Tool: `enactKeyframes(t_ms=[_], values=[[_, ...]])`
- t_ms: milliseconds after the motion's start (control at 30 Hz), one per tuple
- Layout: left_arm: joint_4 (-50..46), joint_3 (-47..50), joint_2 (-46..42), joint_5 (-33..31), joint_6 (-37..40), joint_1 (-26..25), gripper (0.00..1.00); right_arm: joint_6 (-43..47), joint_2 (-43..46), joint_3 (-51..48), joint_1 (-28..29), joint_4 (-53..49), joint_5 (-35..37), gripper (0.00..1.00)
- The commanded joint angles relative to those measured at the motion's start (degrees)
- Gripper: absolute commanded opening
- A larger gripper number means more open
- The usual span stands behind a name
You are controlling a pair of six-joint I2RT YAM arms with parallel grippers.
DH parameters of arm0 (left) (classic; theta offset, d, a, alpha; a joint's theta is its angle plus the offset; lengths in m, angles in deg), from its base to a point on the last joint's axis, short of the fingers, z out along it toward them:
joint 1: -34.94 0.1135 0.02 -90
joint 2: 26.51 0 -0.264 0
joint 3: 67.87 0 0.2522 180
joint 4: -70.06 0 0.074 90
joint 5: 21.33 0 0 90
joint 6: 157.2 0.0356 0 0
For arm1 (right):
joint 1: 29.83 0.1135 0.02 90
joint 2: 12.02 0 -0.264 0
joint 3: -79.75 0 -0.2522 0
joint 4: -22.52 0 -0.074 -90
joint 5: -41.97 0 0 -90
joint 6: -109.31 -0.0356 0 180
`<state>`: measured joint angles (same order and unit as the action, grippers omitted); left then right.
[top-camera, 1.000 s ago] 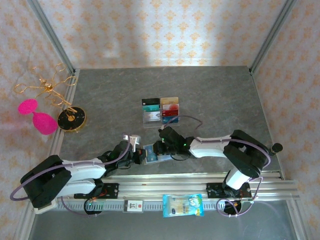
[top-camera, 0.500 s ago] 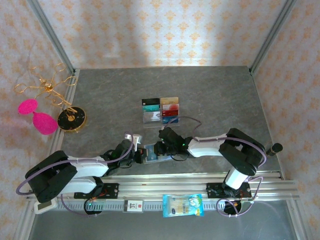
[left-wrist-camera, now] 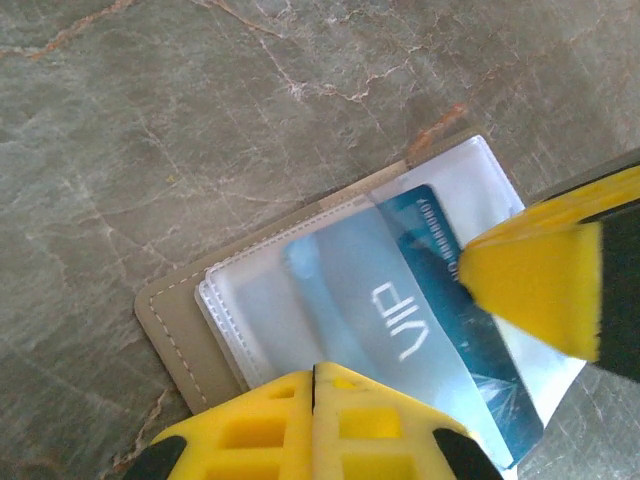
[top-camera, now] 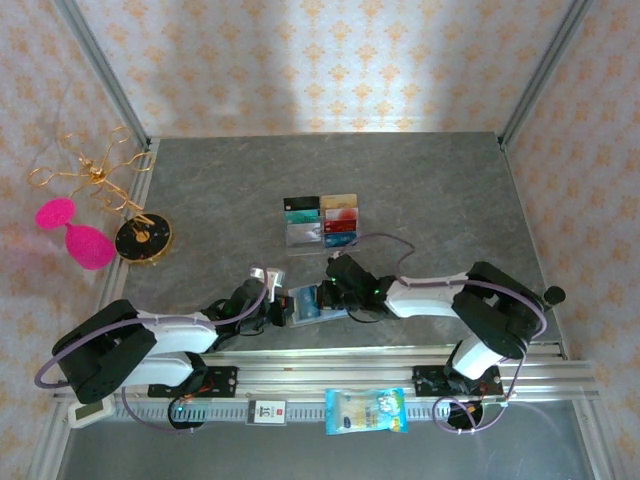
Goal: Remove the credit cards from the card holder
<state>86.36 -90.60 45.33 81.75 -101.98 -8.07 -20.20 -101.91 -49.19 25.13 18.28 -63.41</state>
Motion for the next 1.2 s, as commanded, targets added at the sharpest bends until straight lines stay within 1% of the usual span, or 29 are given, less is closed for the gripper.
enactKeyframes(t_ms=[0, 100, 233, 267, 300, 367, 433, 533, 667, 800, 933, 1000, 1033, 1167], values=[[-4.29, -0.73, -0.13, 0.4, 2.47, 0.46, 0.0, -1.68, 2.53, -2.02, 0.11, -2.33, 3.41, 0.0], [-4.52, -1.46, -0.15, 0.67, 2.83, 0.57, 0.0, -2.17, 3.55, -3.34, 0.07, -2.02, 4.04, 0.0], [-5.79, -2.73, -2.55, 0.98, 2.88, 0.58, 0.0, -2.16, 2.44, -3.64, 0.12, -0.45, 2.74, 0.0], [-6.37, -3.2, -3.63, 1.16, 2.66, 0.47, 0.0, -1.82, 2.12, -3.52, 0.12, -0.2, 2.25, 0.03], [-6.24, -3.39, -4.62, 1.32, 2.47, 0.32, 0.0, -1.68, 1.75, -3.26, 0.15, -0.29, 2.14, 0.08], [-4.18, -3.33, -5.56, 1.0, 1.6, -0.64, 0.0, -1.53, 1.57, -3.26, 0.05, 0.37, 1.76, 0.15], [-1.35, -3.84, -3.99, 1.31, 1.51, -1.67, 0.0, -1.31, 1.62, -3.37, 0.06, 0.73, 1.6, 0.19], [0.39, -5.59, 1.77, 2.21, 1.52, -2.92, 0.0, -1.05, 1.2, -3.26, -0.12, 1.22, 0.77, 0.24], [2.71, -5.4, 6.28, 2.86, 1.49, -3.15, 0.0, -0.83, 0.36, -3.35, -0.47, 1.58, -0.09, 0.25], [1.62, -5.2, 7.84, 2.5, 1.52, -3.16, 0.0, -0.8, -0.55, -3.64, -0.66, 2.66, -1.33, 0.25], [2.36, -5.24, 10.39, 4.02, 1.51, -3.53, 0.0, -0.22, -1.41, -2.96, -0.73, 3.59, -2.91, 0.23], [2.7, -5.02, 11.09, 4.32, 1.56, -3.61, 0.0, -0.49, -1.16, -2.71, -0.73, 3.03, -1.93, 0.16], [3.12, -4.56, 10.88, 4.09, -0.25, -3.62, 0.0, -0.77, -0.8, -2.71, -0.75, 2.45, -0.97, 0.14], [3.08, -3.69, 8.85, 3.26, -0.61, -3.54, 0.0, -2.02, 2.85, -4.58, -1.36, -0.21, 3.97, 0.03]])
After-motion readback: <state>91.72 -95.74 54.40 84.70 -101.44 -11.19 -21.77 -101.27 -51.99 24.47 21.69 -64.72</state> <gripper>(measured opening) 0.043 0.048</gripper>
